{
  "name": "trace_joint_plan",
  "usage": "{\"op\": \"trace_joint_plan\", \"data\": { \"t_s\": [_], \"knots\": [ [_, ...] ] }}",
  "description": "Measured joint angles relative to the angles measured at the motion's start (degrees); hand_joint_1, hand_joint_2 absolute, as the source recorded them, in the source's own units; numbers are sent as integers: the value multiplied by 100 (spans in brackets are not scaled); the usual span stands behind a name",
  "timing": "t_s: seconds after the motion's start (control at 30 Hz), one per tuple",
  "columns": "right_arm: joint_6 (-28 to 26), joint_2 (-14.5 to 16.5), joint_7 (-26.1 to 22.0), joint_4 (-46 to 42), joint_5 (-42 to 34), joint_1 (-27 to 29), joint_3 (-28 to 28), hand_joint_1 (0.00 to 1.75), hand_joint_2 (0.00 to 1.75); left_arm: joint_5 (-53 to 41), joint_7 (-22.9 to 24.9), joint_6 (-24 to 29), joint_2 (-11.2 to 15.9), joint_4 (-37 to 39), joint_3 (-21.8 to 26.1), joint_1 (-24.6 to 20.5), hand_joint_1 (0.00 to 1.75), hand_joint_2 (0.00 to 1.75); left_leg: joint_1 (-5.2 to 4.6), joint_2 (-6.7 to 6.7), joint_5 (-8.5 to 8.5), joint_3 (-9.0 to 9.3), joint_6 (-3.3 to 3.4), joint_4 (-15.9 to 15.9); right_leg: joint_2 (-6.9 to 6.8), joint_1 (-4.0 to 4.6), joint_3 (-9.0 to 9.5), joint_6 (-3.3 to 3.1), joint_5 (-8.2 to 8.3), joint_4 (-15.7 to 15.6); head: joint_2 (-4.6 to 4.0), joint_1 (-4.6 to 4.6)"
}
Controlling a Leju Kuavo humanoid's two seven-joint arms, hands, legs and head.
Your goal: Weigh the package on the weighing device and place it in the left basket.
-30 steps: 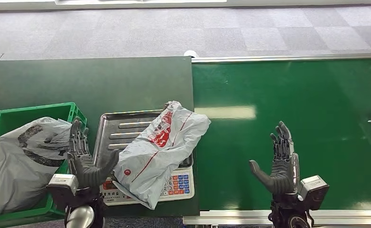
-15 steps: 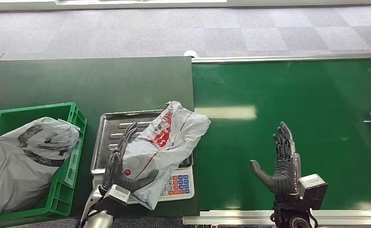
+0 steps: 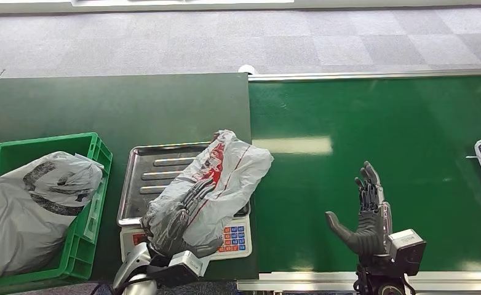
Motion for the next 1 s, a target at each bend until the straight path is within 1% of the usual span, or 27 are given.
{"op": "trace_joint_plan", "data": {
  "t_s": [0.27, 0.57, 0.6, 0.63, 0.7, 0.73, 0.77, 0.83, 0.93, 1.0],
  "knots": [
    [35, 27, -8, -4, 40, 23, -68, 0, 175, -310, 100, -292, 76, 293, -189, -119, 0, 175, 0, -1, 0, 0, 0, 0, 0, 0, 2, 0, 0, 0, 0, 0],
    [53, 69, -8, -16, 75, 23, -81, 0, 175, -359, 134, -323, 81, 425, -206, -187, 0, 175, 0, -1, 0, 0, 0, 0, 0, 0, 2, 0, 0, 0, 0, 0],
    [53, 72, -8, -18, 78, 23, -82, 0, 175, -350, 137, -329, 82, 429, -205, -190, 10, 175, 0, -1, 0, 0, 0, 0, 0, 0, 2, 0, 0, 0, 0, 0],
    [54, 74, -8, -19, 80, 23, -83, 0, 175, -334, 137, -336, 82, 432, -204, -192, 40, 175, 0, -1, 0, 0, 0, 0, 0, 0, 2, 0, 0, 0, 0, 0],
    [58, 81, -8, -27, 85, 24, -89, 0, 175, -282, 134, -336, 80, 434, -195, -193, 110, 175, 0, -1, 0, 0, 0, 0, 0, 0, 2, 0, 0, 0, 0, 0],
    [62, 88, -8, -34, 91, 25, -94, 0, 175, -262, 130, -324, 78, 435, -186, -193, 140, 175, 0, -1, 0, 0, 0, 0, 0, 0, 2, 0, 0, 0, 0, 0],
    [67, 97, -8, -42, 95, 27, -101, 0, 175, -249, 126, -306, 77, 435, -175, -193, 149, 175, 0, -1, 0, 0, 0, 0, 0, 0, 2, 0, 0, 0, 0, 0],
    [73, 114, -7, -56, 103, 32, -111, 0, 175, -242, 120, -276, 74, 434, -151, -191, 161, 175, 0, -1, 0, 0, 0, 0, 0, 0, 2, 0, 0, 0, 0, -1],
    [83, 126, -6, -66, 106, 36, -117, 0, 175, -209, 120, -230, 62, 432, -112, -182, 171, 175, 0, -1, 0, 0, 0, 0, 0, 0, 2, 0, 0, 0, 0, -1],
    [86, 128, -6, -67, 109, 39, -121, 0, 175, -180, 120, -203, 51, 431, -86, -176, 175, 175, 0, -1, 0, 0, 0, 0, 0, 0, 2, 0, 0, 0, 0, -1]
  ]
}}
